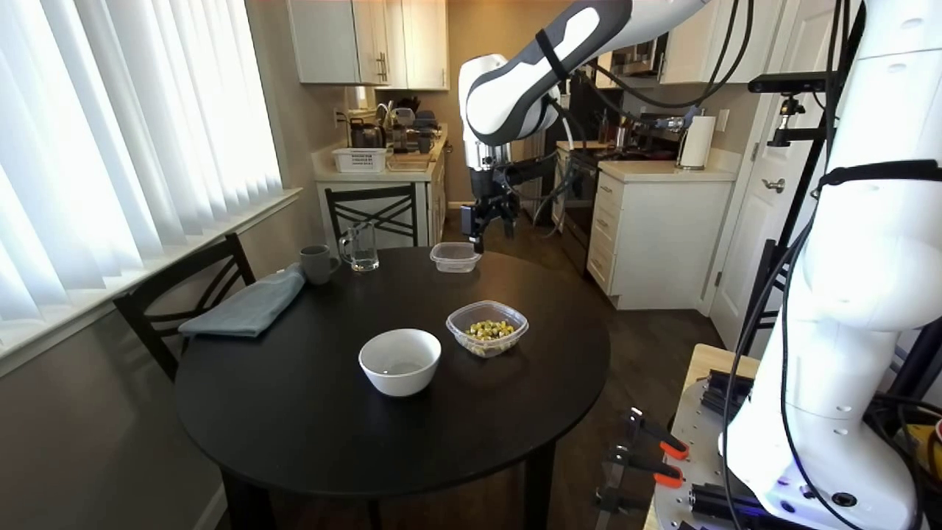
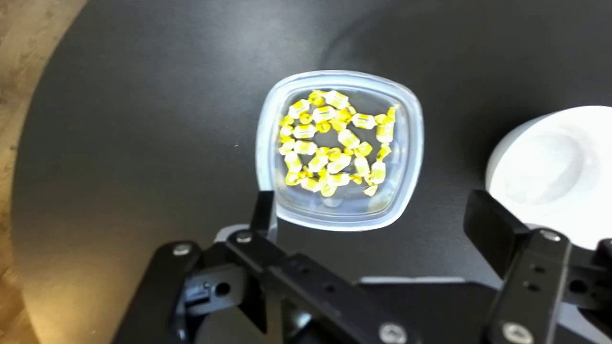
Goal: Pick up the clear lunch box with candy and pour the candy into the white bowl
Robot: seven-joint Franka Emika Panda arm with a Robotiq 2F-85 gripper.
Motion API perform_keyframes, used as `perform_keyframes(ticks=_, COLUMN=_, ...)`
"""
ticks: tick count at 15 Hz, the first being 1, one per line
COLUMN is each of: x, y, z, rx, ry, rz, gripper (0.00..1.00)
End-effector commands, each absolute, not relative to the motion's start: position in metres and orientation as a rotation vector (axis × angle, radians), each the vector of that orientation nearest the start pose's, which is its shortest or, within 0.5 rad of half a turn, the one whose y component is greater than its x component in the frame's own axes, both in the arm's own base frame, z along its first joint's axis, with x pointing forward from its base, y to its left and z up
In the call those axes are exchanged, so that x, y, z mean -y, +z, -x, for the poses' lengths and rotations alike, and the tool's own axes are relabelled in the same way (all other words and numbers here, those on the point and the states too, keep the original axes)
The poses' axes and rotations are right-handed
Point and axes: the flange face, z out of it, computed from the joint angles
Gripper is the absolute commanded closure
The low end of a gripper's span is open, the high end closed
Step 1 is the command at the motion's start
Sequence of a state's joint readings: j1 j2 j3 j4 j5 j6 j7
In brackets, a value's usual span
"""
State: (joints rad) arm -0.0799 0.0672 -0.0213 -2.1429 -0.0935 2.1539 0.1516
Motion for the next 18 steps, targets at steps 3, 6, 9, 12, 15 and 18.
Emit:
perform_keyframes(ticks=3, x=0.045, y=0.292, z=-0.569, rx=-0.464, ry=0.239, rz=2.904, gripper=0.0)
perform_keyframes(ticks=6, x=0.053, y=0.265, z=-0.581, rx=-0.541, ry=0.247, rz=2.812, gripper=0.0)
perform_keyframes(ticks=9, x=0.059, y=0.243, z=-0.592, rx=-0.6, ry=0.226, rz=2.771, gripper=0.0)
perform_keyframes(ticks=12, x=0.058, y=0.218, z=-0.604, rx=-0.596, ry=0.151, rz=2.819, gripper=0.0)
perform_keyframes(ticks=15, x=0.057, y=0.186, z=-0.613, rx=-0.623, ry=0.113, rz=2.865, gripper=0.0)
perform_keyframes(ticks=18, x=0.058, y=0.165, z=-0.616, rx=-0.62, ry=0.075, rz=2.888, gripper=0.0)
